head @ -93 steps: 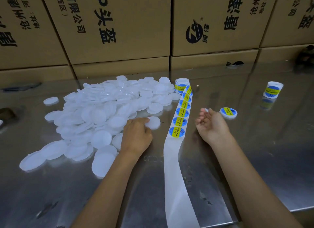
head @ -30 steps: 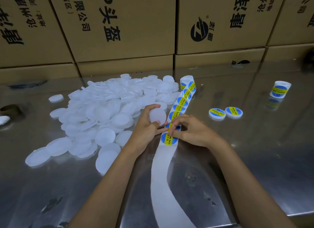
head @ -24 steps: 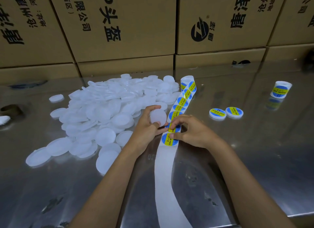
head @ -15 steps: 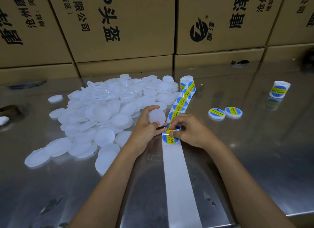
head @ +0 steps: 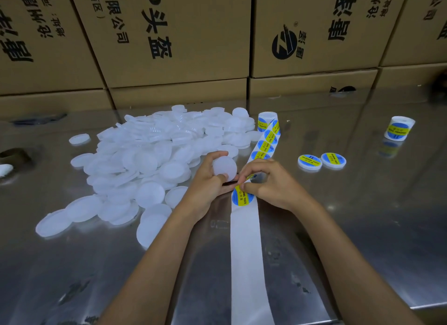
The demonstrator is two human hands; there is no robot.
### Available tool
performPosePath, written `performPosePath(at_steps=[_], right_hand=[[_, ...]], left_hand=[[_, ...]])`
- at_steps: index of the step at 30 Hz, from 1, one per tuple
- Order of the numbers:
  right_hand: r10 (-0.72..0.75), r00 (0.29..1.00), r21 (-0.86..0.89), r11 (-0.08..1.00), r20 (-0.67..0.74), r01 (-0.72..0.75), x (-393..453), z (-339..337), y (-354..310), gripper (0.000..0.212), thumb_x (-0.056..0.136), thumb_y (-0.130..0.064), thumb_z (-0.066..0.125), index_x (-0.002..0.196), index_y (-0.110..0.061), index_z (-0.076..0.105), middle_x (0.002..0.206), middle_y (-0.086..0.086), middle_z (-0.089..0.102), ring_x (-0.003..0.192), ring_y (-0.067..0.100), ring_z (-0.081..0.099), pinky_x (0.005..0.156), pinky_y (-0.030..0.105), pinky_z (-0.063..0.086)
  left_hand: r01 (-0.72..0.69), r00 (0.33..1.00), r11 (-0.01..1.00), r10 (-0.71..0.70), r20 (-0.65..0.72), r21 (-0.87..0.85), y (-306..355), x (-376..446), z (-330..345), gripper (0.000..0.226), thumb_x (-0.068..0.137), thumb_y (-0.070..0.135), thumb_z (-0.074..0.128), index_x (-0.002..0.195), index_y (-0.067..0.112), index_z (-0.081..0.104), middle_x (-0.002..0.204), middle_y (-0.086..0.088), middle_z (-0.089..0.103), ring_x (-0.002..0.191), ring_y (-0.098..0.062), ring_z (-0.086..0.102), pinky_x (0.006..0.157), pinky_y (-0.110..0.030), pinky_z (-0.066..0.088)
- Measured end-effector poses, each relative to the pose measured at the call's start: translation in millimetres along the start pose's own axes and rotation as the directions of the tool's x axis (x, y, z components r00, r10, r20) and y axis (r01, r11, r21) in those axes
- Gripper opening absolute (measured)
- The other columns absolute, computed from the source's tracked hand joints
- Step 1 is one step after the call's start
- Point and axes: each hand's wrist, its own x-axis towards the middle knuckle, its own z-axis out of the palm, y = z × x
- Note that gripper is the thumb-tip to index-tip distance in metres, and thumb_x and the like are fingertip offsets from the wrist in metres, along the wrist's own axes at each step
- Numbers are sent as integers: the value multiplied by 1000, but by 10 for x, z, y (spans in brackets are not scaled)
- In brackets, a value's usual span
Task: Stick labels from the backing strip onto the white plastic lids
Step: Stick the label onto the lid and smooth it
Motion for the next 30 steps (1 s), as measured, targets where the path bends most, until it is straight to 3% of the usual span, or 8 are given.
performPosePath(at_steps=[3, 6, 10, 13, 18, 23, 30], right_hand=[[-46, 999, 50, 998, -9, 46, -13, 4, -51, 11, 81, -5, 73, 80, -16, 73, 95, 3, 69, 95, 17, 61, 91, 36, 49], [-58, 998, 238, 969, -28, 63, -34, -6, -116, 9, 85, -1, 69, 83, -9, 70, 89, 5, 69, 85, 7, 62, 78, 20, 48], [84, 994, 676, 737, -74, -11, -10, -101, -123, 8, 93, -4, 60, 90, -12, 60, 84, 4, 64, 80, 15, 61, 76, 25, 48], [152, 986, 821, 570, -76, -24, 11, -159, -111, 14, 93, -2, 59, 95, -15, 53, 82, 0, 60, 75, 16, 60, 78, 30, 47], [203, 964, 719, 695, -172, -18, 26, 3, -205, 26, 86, 8, 65, 96, -14, 54, 88, 1, 67, 80, 18, 63, 76, 36, 51], [130, 959, 525, 851, -252, 23, 15, 121, -281, 26, 83, 9, 68, 95, -10, 55, 89, 3, 65, 82, 16, 63, 73, 33, 55], [109, 952, 455, 890, -287, 35, 9, 181, -313, 25, 82, 9, 69, 96, -8, 56, 88, 5, 64, 81, 21, 61, 76, 42, 55]], left_hand=[[2, 1000, 1000, -2, 4, 1, 9, -4, -4, 51, 98, -9, 47, 130, 30, 52, 140, -20, 46, 118, -36, 62, 91, -43, 59], [6, 1000, 998, -6, -3, 55, 20, -4, 0, 51, 99, -6, 49, 132, 33, 51, 141, -16, 49, 118, -33, 62, 95, -44, 58], [39, 999, 993, -37, 22, -114, 18, -15, -4, 51, 98, -12, 41, 133, 23, 51, 137, -24, 53, 106, -32, 71, 90, -39, 60], [74, 997, 967, -71, 17, -244, 38, -16, -16, 50, 96, -15, 39, 133, 17, 53, 139, -26, 50, 106, -36, 70, 94, -42, 58], [158, 985, 781, -82, 153, -605, 103, -38, 14, 37, 101, 3, 43, 136, 4, 55, 136, -23, 59, 114, -39, 66, 97, -46, 56], [199, 975, 748, -84, 208, -633, 149, -52, 36, 32, 99, 14, 51, 127, 5, 65, 124, -19, 69, 114, -34, 68, 92, -43, 59], [179, 971, 789, -46, 236, -587, 143, -64, 40, 39, 99, 14, 49, 137, 9, 57, 129, -10, 69, 118, -28, 66, 95, -40, 57]])
